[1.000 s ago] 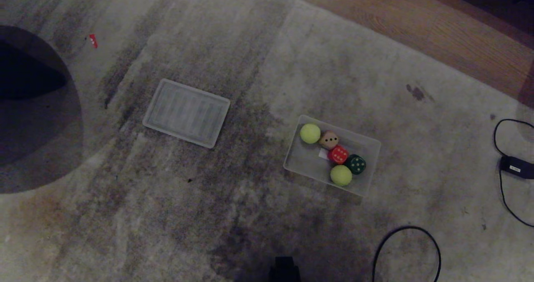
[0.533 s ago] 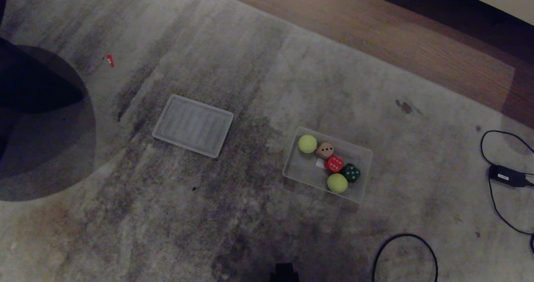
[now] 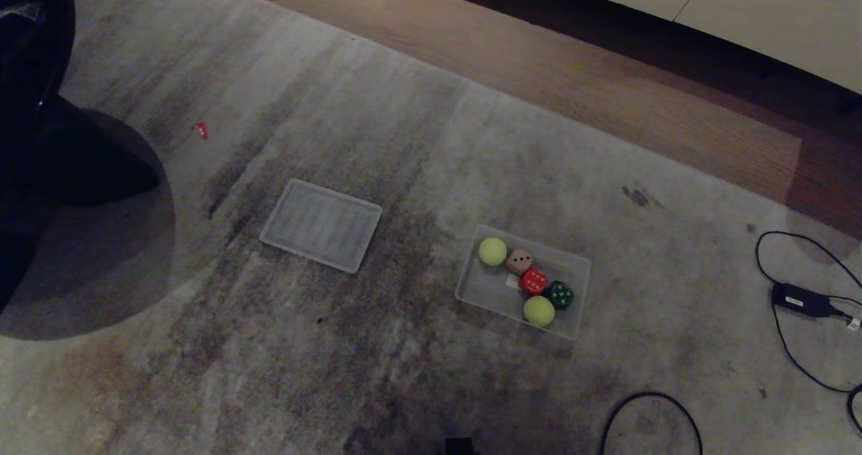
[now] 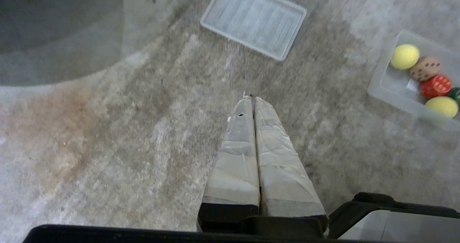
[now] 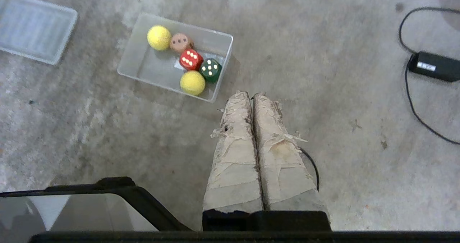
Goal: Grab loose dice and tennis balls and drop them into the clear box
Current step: Pick up toys out of the box
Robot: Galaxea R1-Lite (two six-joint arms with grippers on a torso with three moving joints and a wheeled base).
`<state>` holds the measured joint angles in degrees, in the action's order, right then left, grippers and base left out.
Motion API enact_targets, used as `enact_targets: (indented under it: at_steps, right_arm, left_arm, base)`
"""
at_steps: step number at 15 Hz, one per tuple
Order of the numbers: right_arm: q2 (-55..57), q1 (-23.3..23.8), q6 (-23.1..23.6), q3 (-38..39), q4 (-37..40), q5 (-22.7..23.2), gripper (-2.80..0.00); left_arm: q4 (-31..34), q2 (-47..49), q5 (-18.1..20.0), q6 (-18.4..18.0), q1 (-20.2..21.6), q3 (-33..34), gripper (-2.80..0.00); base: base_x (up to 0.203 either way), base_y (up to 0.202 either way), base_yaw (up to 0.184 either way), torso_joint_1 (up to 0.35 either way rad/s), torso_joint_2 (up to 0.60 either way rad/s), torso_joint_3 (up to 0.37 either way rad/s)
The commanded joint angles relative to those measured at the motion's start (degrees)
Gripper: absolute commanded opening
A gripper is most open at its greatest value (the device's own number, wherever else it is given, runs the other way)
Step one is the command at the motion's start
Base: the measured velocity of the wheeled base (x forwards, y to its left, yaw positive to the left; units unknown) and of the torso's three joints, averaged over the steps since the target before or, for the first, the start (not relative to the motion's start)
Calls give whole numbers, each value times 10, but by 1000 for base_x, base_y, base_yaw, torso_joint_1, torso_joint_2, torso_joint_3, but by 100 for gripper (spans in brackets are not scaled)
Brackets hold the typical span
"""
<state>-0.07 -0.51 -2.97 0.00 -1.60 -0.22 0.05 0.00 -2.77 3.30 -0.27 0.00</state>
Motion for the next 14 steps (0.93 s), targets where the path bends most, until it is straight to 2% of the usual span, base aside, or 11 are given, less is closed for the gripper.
enact_targets:
  at_steps: [1,14]
  right_arm:
    - [2,0,0,6,-1,0,-280]
    - [2,0,0,6,-1,0,-280]
  left_arm:
    - [0,1,0,-1,0,1,-280]
    - [0,1,1,-2,0,1,-280]
  base:
    - [0,0,0,-1,-2,207]
    - [0,0,0,2,2,204]
